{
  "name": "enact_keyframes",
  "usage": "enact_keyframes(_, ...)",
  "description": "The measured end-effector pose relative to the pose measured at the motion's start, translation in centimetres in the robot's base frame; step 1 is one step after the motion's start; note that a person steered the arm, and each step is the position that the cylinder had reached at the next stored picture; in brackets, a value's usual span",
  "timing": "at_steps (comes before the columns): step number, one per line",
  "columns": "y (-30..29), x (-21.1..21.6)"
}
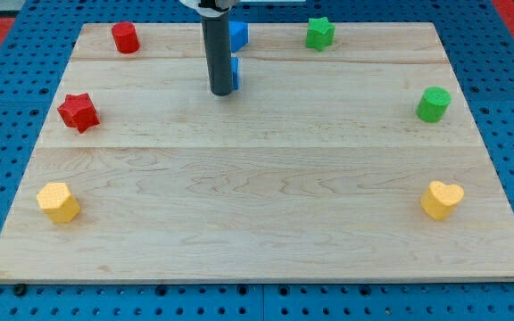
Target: Push green circle to the bottom of blue cube
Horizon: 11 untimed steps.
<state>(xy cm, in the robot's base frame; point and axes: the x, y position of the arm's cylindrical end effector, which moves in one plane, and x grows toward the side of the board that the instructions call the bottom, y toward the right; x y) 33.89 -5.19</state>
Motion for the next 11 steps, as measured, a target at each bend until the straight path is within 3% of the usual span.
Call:
enact_keyframes(2, 0.9, 0.5)
enact_keyframes(4, 21.2, 0.6)
enact_keyframes(6, 32.7, 0.8)
enact_keyframes(7, 34.0, 4.8)
enact_keyframes(9, 27.7, 4.5)
enact_keyframes(11, 29.2, 3.6)
